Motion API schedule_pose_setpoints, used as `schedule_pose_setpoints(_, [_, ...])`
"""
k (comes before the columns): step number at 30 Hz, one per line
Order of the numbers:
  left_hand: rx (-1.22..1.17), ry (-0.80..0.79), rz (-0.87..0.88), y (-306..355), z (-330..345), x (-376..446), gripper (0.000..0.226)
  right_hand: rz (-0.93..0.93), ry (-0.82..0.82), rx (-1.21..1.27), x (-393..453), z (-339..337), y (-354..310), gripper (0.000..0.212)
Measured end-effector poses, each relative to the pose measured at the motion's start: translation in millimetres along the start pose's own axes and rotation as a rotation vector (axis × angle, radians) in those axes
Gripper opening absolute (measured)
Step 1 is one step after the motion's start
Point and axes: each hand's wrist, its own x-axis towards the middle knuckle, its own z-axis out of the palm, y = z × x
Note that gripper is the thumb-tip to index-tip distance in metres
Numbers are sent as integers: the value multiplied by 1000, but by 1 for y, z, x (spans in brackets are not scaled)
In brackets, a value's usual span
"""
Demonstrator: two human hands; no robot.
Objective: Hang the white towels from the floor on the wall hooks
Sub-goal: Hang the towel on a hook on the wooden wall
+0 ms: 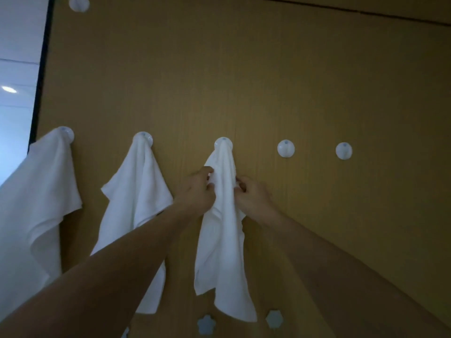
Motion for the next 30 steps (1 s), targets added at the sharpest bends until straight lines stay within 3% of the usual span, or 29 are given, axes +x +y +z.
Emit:
schedule_pose_setpoints(3, [58,-3,105,-6,-14,-11,42,26,11,-169,-16,-5,-10,53])
schedule_pose_setpoints(7, [61,-50,246,-12,-29,-28,40,87,74,-333,-45,-4,-27,52])
schedule_pose_setpoints(16, [-111,-168,385,9,-47,-71,38,220,193,-634,-134,-21,-74,53])
schedule_pose_setpoints(23, [-299,-220,511,96,-57,-116,38,357,218,-1004,-224,-90,-120,57])
schedule_pose_setpoints(30, [-522,-284,617,251,-75,-195,35,578,281,-1214,-365,-201,-183,58])
